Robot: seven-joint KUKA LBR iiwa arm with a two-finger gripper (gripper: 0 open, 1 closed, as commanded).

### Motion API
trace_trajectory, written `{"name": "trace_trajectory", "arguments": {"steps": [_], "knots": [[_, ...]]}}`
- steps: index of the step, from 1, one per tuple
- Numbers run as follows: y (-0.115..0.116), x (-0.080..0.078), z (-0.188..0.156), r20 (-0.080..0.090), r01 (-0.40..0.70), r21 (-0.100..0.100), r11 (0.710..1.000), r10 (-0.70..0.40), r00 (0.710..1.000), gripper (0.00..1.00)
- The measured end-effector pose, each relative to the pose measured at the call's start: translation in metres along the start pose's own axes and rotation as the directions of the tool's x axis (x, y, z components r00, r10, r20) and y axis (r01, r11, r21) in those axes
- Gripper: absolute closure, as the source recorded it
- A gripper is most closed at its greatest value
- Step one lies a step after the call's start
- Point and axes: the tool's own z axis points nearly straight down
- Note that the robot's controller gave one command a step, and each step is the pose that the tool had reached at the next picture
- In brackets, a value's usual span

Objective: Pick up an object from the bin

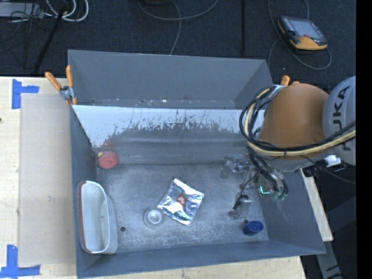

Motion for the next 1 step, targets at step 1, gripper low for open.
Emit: {"name": "trace_trajectory", "arguments": {"steps": [1], "knots": [[0.0622, -0.0528, 0.1186, 0.005, 0.068, -0.001, 0.998, -0.068, 0.998, 0.0]]}}
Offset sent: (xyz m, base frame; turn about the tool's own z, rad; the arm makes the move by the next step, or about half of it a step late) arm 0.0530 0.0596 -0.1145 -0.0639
